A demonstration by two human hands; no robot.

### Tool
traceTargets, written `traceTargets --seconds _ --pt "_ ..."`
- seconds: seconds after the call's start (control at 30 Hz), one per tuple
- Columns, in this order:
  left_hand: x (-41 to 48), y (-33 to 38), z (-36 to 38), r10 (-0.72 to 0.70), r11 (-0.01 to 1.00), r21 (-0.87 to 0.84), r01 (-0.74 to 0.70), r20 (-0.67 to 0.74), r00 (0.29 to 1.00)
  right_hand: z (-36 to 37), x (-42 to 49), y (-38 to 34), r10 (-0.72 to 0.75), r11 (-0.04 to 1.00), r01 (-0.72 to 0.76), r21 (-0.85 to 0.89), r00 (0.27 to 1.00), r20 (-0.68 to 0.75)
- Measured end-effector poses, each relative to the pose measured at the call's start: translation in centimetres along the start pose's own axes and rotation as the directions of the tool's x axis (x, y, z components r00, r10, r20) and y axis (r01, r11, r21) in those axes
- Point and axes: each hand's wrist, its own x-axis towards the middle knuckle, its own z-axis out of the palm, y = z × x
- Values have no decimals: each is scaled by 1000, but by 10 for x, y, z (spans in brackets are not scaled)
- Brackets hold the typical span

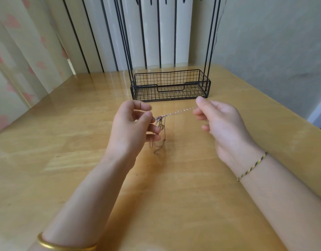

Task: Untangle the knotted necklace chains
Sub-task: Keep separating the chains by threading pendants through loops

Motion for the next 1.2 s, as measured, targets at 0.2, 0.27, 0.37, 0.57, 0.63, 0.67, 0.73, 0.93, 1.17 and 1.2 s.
traceTargets --seconds 0.2,0.27,0.37,0.57,0.63,0.67,0.73,0.93,1.17,1.2 --pt "-1 1 3 -17 999 31 17 9 1000 3 0 -2 147 896 -186 403 981 126" --pt "-2 1 4 -29 999 32 29 12 1000 4 0 -1 156 855 -206 477 977 143" --pt "-2 1 4 -31 997 68 30 20 999 4 2 -1 178 782 -224 582 974 137" --pt "0 -3 2 0 985 175 -7 41 999 3 4 1 238 591 -285 754 955 175" --pt "1 -4 2 8 982 188 -16 41 999 3 5 0 262 544 -293 787 949 172" --pt "2 -5 1 13 980 196 -21 41 999 3 6 0 270 536 -294 791 948 170" --pt "3 -5 0 15 980 195 -24 49 999 0 8 -1 262 564 -293 772 950 169" --pt "2 -3 0 1 989 147 -9 58 998 -4 6 -2 167 733 -220 644 976 142" --pt "4 -1 -2 22 995 100 -13 -88 996 -6 2 -2 91 983 -95 159 995 32" --pt "4 -1 -2 26 995 100 -14 -112 993 -6 1 -2 76 993 -78 85 997 18"
